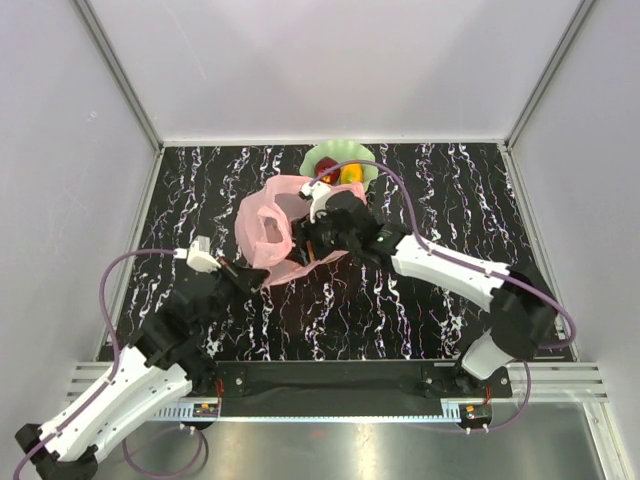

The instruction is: Untie the knot of the plastic bag and take out the fruit

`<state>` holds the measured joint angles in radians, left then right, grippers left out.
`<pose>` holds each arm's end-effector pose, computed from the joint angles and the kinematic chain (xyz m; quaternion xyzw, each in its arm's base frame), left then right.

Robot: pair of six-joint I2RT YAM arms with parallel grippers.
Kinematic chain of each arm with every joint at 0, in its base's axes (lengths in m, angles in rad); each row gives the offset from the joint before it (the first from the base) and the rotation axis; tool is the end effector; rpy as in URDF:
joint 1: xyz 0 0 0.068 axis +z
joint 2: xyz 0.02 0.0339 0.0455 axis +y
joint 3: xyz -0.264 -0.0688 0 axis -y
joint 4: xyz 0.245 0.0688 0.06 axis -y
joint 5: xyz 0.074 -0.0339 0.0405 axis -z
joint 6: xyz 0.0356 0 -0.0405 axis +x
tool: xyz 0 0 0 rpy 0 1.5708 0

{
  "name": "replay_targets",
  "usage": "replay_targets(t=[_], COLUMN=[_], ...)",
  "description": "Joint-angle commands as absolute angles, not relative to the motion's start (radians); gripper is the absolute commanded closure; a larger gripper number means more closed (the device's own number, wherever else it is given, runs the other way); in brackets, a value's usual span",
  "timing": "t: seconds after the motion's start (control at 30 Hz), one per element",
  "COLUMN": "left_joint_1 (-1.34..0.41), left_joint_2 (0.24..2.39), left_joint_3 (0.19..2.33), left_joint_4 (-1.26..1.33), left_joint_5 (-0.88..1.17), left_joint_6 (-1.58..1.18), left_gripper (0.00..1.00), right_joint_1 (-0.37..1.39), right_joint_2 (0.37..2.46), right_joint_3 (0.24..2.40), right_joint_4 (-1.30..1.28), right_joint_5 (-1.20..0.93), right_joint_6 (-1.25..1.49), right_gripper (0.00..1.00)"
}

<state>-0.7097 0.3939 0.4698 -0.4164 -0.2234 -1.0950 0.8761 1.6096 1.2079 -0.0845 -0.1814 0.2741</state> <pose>0.0950 -0.0712 0.2569 -0.2185 0.7843 -0.3936 0.4269 0.2355 0.2927 0.2858 -0.2975 0.8008 0.3447 0.3891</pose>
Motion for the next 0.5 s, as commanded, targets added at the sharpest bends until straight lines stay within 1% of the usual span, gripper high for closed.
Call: replay_targets(t=[0.0,0.13,0.23,0.27,0.33,0.37,0.43,0.47], left_joint_1=[-0.710,-0.709,-0.707,-0.706,-0.706,-0.707,-0.706,-0.707], left_joint_2=[0.446,0.442,0.445,0.442,0.436,0.433,0.413,0.397], left_joint_3=[0.515,0.514,0.493,0.479,0.436,0.424,0.388,0.382], left_joint_4=[-0.393,-0.417,-0.439,-0.437,-0.437,-0.437,-0.462,-0.477], left_joint_5=[-0.317,-0.370,-0.368,-0.356,-0.316,-0.299,-0.256,-0.243], left_joint_6=[-1.060,-1.052,-1.055,-1.058,-1.065,-1.065,-1.065,-1.071], left_gripper=[1.00,1.00,1.00,1.00,1.00,1.00,1.00,1.00], right_joint_1=[0.873,0.871,0.873,0.873,0.867,0.862,0.839,0.801], right_joint_2=[1.499,1.384,1.289,1.267,1.215,1.204,1.210,1.224], right_joint_3=[1.175,1.169,1.178,1.189,1.201,1.224,1.261,1.317], right_joint_4=[-0.178,-0.225,-0.238,-0.239,-0.232,-0.230,-0.241,-0.255], right_joint_5=[-0.290,-0.256,-0.236,-0.213,-0.125,-0.083,-0.008,0.029], right_joint_6=[0.207,0.181,0.160,0.163,0.156,0.156,0.153,0.158], right_gripper=[0.81,0.82,0.84,0.87,0.90,0.95,0.96,0.96])
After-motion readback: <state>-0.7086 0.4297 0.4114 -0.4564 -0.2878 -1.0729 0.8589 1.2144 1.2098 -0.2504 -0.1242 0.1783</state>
